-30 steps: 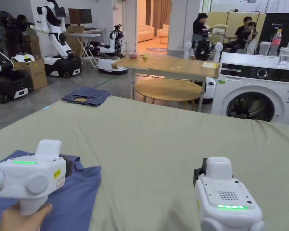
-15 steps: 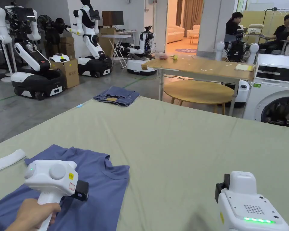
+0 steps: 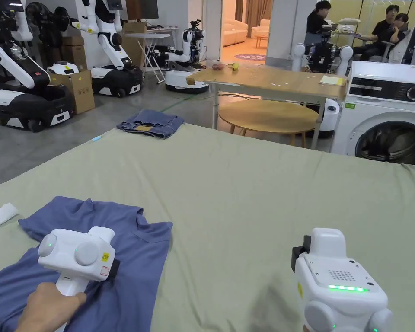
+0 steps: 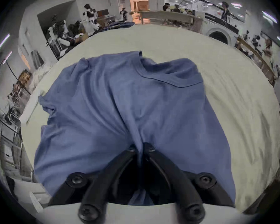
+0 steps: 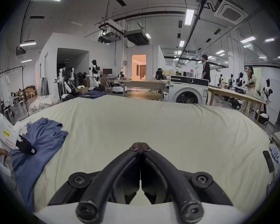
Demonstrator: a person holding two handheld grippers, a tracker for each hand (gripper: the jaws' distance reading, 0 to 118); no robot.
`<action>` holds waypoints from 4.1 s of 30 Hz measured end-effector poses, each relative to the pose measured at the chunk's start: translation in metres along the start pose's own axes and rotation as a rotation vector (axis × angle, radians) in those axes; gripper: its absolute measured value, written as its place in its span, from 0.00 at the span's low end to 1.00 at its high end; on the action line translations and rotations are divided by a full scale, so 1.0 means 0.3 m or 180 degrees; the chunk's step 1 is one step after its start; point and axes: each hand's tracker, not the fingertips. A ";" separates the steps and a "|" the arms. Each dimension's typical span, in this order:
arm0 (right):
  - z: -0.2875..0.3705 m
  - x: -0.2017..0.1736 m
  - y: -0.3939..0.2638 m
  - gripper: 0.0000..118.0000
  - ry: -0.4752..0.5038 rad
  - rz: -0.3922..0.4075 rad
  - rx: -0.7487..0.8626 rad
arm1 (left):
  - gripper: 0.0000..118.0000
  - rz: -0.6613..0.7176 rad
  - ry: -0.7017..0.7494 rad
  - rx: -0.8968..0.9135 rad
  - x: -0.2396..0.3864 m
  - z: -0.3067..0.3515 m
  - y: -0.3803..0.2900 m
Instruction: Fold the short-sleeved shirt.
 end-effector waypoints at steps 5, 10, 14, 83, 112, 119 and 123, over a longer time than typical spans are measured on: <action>0.011 -0.002 0.004 0.00 0.0009 0.0013 -0.0015 | 0.00 0.0430 -0.0312 0.0457 -0.062 0.109 0.017; 0.022 0.022 0.018 0.00 0.0000 0.0026 0.0011 | 0.00 0.0283 -0.0443 0.0860 -0.013 0.282 0.078; 0.035 0.063 0.030 0.00 -0.0063 -0.0023 0.0048 | 0.00 0.0189 -0.0596 0.1253 0.075 0.427 0.159; 0.349 0.641 -0.018 0.00 -0.1032 -0.0442 -0.0006 | 0.00 -0.0141 -0.1462 0.0504 0.622 0.258 0.179; 0.409 0.865 -0.068 0.00 -0.1219 -0.0660 -0.0316 | 0.00 -0.0793 -0.0892 -0.0267 0.699 0.120 -0.028; 0.347 0.996 -0.148 0.40 -0.1039 -0.0947 -0.1076 | 0.00 -0.0605 -0.1026 -0.0127 0.642 0.170 0.010; 0.267 0.980 -0.199 0.45 -0.0757 -0.1064 -0.1351 | 0.00 -0.0606 -0.1025 -0.0103 0.655 0.187 0.012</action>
